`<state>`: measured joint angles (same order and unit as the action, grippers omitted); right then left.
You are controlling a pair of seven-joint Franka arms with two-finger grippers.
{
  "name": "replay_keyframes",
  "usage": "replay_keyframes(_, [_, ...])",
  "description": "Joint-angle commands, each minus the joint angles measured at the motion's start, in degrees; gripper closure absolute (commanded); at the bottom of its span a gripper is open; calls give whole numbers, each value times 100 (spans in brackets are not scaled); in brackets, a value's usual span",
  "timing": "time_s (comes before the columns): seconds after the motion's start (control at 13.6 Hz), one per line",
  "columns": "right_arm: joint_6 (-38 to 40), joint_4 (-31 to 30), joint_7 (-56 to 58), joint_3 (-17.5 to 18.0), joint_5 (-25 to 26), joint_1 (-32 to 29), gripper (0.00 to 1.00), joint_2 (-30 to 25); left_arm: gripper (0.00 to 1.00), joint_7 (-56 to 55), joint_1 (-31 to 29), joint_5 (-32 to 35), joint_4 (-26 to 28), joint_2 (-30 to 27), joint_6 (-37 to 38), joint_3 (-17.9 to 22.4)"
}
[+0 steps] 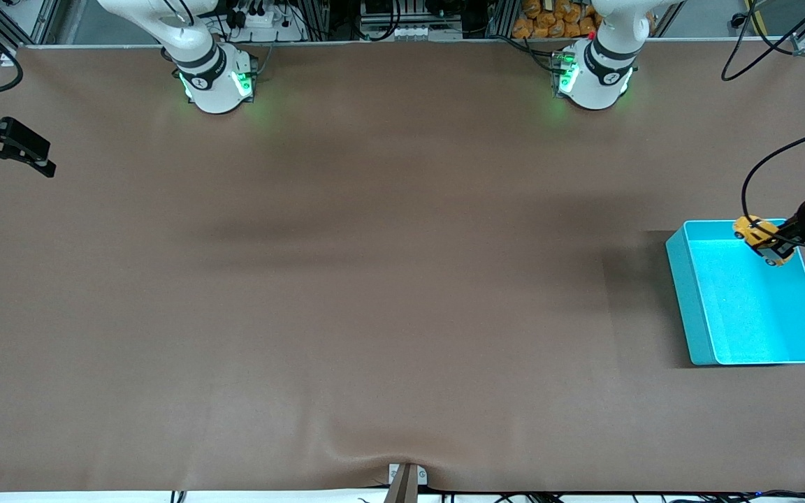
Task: Wind and store yellow beetle car
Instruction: 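Lift the car with the left gripper and carry it over the bin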
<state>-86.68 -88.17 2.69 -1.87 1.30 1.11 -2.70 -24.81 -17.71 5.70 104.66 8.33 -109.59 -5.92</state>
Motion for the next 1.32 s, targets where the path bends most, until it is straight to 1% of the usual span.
replay_keyframes(0.0, [46,-69,65,2,10,-23,0,-108,100,983,-215,-43,37,71,-27,-49])
replay_keyframes(0.29, [46,-69,74,2,10,-14,0,-100,100,2161,-435,-34,2,492,-676,-41])
replay_keyframes(0.51, [20,-95,91,11,10,-49,0,-91,100,2664,-549,36,2,888,-1151,-41])
replay_keyframes(0.74, [-42,-166,92,11,10,-67,0,-91,100,3016,-664,115,11,1275,-1538,-32])
replay_keyframes(0.96, [-121,-183,92,11,10,-58,0,-82,100,3052,-708,606,11,1697,-1960,-32])
replay_keyframes(1.25, [-165,-183,92,29,10,-41,0,-82,100,3228,-717,748,-85,2215,-2470,-32])
